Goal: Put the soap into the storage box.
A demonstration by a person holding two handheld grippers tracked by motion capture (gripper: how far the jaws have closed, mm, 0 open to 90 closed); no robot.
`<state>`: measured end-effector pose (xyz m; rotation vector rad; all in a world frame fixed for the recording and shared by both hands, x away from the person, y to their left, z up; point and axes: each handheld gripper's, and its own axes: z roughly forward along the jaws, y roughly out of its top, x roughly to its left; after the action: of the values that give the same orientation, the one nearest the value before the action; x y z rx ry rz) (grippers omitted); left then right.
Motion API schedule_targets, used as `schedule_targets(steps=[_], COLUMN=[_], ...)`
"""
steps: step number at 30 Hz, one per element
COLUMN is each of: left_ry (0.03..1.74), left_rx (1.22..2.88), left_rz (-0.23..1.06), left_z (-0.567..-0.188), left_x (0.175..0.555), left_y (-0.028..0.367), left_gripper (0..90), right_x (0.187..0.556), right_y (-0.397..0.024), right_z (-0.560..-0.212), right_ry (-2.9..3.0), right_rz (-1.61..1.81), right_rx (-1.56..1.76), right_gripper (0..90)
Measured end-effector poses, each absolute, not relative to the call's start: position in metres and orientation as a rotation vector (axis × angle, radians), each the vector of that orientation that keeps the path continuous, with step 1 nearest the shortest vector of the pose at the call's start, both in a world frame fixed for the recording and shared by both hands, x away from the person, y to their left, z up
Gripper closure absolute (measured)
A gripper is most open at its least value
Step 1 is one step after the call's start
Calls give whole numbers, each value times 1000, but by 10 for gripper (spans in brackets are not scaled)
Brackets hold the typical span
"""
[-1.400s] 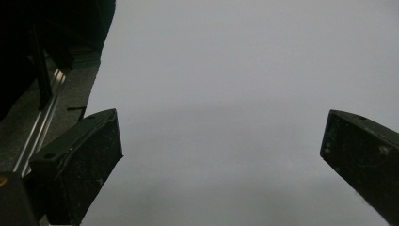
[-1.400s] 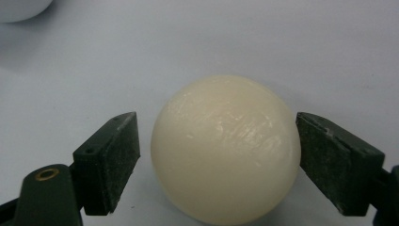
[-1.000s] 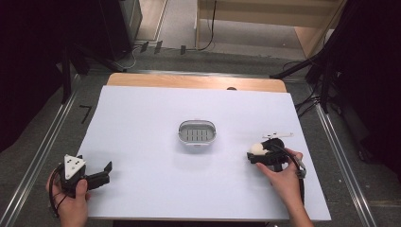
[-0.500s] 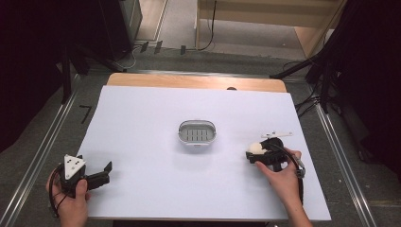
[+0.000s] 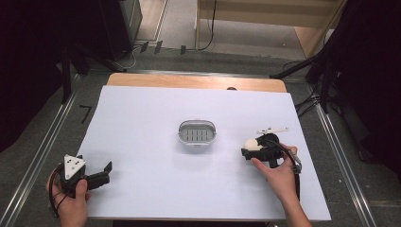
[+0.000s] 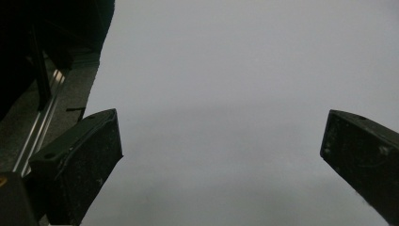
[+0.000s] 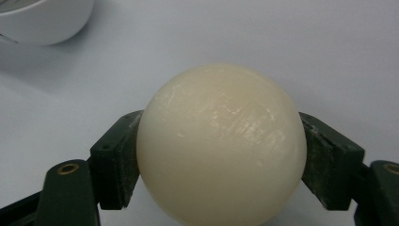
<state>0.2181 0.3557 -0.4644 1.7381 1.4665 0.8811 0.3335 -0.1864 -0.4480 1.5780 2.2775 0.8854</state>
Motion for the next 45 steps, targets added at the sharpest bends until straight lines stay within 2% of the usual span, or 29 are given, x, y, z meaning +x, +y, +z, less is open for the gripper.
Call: schedule_targets(steps=[45], left_ry=[1466], left_rx=[1747], left_rz=[886], left_z=[-464], left_x=[218], left_y=[355], left_gripper=[0], right_x=[353], right_y=[-134], right_z=[-412], right_ry=[2334], right_rz=[934], right_rx=[1476], right_gripper=[244])
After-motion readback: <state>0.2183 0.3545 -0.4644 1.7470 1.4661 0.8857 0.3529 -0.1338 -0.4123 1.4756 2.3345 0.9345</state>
